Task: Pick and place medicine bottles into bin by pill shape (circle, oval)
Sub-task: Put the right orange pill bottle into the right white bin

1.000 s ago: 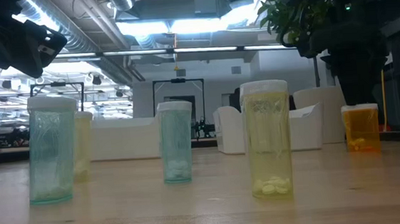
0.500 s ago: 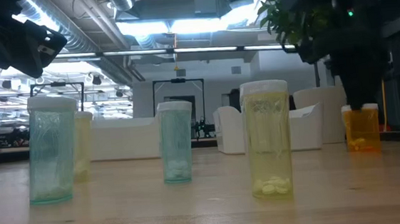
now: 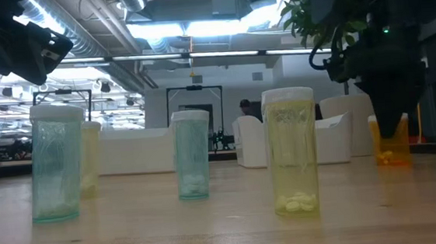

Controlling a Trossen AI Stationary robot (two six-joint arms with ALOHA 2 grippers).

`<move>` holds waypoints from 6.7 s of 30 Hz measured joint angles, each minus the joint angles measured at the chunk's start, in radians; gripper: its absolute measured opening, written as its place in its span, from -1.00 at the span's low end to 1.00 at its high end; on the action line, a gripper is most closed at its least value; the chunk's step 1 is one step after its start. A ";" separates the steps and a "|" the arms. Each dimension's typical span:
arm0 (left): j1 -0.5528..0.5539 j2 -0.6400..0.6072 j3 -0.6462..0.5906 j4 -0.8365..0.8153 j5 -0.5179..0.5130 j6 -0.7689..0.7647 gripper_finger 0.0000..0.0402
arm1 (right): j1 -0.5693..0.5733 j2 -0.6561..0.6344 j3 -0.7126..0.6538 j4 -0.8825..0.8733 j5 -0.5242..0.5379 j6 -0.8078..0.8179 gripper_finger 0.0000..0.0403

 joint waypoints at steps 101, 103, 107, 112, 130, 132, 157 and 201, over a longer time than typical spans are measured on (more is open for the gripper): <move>0.000 0.000 0.000 0.002 0.000 0.004 -0.30 | 0.129 0.250 0.674 -0.507 -0.114 0.040 0.22; 0.000 0.000 0.000 0.002 0.000 0.004 -0.30 | 0.202 0.250 0.674 -0.506 -0.115 0.108 0.22; 0.000 0.000 0.000 0.002 0.000 0.000 -0.30 | 0.340 0.250 0.674 -0.502 -0.116 0.305 0.22; 0.000 0.000 0.000 0.009 0.000 -0.001 -0.30 | 0.498 0.250 0.674 -0.444 -0.047 0.566 0.22; 0.000 0.000 0.000 0.047 0.008 -0.021 -0.30 | 0.740 0.250 0.673 -0.367 0.010 0.860 0.22; 0.000 0.000 0.000 0.046 0.006 -0.020 -0.30 | 0.739 0.255 0.673 -0.365 0.010 0.862 0.22; 0.000 0.000 0.000 0.040 0.003 -0.018 -0.30 | 0.721 0.326 0.673 -0.378 0.018 0.848 0.22; 0.000 0.000 0.000 0.040 0.003 -0.019 -0.30 | 0.647 0.457 0.671 -0.405 -0.105 0.969 0.22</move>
